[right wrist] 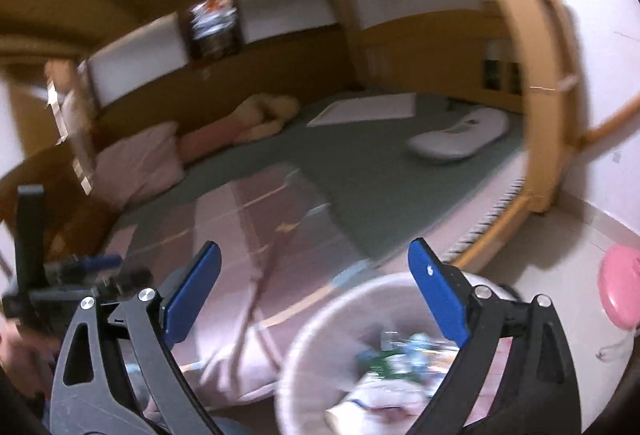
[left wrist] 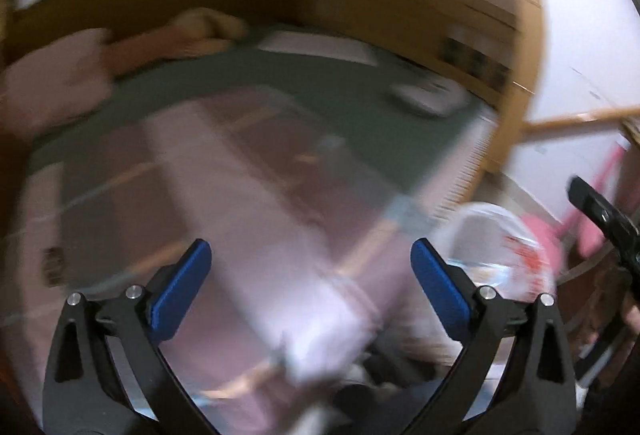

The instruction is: Collect trash

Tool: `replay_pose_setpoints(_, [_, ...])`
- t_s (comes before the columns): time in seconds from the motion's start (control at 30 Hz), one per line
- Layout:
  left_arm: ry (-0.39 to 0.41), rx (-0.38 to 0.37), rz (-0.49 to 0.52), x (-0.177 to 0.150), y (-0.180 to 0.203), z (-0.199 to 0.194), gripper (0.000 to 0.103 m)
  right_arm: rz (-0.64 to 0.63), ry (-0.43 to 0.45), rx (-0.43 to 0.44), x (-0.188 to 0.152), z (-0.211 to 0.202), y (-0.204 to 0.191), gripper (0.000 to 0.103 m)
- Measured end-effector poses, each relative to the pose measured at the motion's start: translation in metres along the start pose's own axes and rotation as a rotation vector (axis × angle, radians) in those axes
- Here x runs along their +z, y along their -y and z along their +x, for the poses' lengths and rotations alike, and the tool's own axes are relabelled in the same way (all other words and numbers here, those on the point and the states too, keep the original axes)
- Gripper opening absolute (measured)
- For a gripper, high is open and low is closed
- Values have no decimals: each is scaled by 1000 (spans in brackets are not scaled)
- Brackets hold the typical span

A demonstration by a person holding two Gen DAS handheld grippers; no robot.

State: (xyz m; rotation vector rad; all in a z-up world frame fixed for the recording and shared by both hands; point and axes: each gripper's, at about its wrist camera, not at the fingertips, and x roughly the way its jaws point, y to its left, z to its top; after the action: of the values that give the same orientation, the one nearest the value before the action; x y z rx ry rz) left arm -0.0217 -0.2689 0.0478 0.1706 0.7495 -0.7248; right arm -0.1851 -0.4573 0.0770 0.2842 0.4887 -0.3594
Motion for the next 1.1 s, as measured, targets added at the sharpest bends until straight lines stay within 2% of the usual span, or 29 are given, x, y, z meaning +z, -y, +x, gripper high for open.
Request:
replay_pose_setpoints(0.13, [46, 180, -117, -6, -96, -23, 99, -110, -58, 84, 4, 45, -73, 93])
replay_pose_setpoints(0.23, [56, 280, -200, -16, -153, -42, 99, -177, -70, 155, 11, 73, -133, 99])
replay_pose_setpoints(0.3, [62, 345, -270, -25, -191, -52, 99, -209, -66, 208, 16, 92, -177, 99])
replay_pose_setpoints(0.43, [101, 442, -388, -39, -242, -73, 99, -270, -86, 284, 19, 122, -243, 99])
replay_pose_setpoints(0.57, [126, 485, -440, -57, -274, -85, 99, -332, -100, 317, 10, 147, -290, 99])
replay_pose_setpoints(0.67, [99, 513, -440, -63, -286, -72, 99, -341, -114, 319, -3, 161, -302, 99])
replay_pose_setpoints(0.8, [92, 532, -407, -64, -284, -57, 99, -326, -154, 309, -12, 177, -293, 99])
replay_pose_setpoints(0.93, [80, 506, -400, -59, -276, -43, 99, -257, -169, 316, -11, 182, -280, 99])
replay_pose_setpoints(1.1, [88, 475, -408, -55, -266, -34, 99, -257, -172, 296, -12, 189, -273, 99])
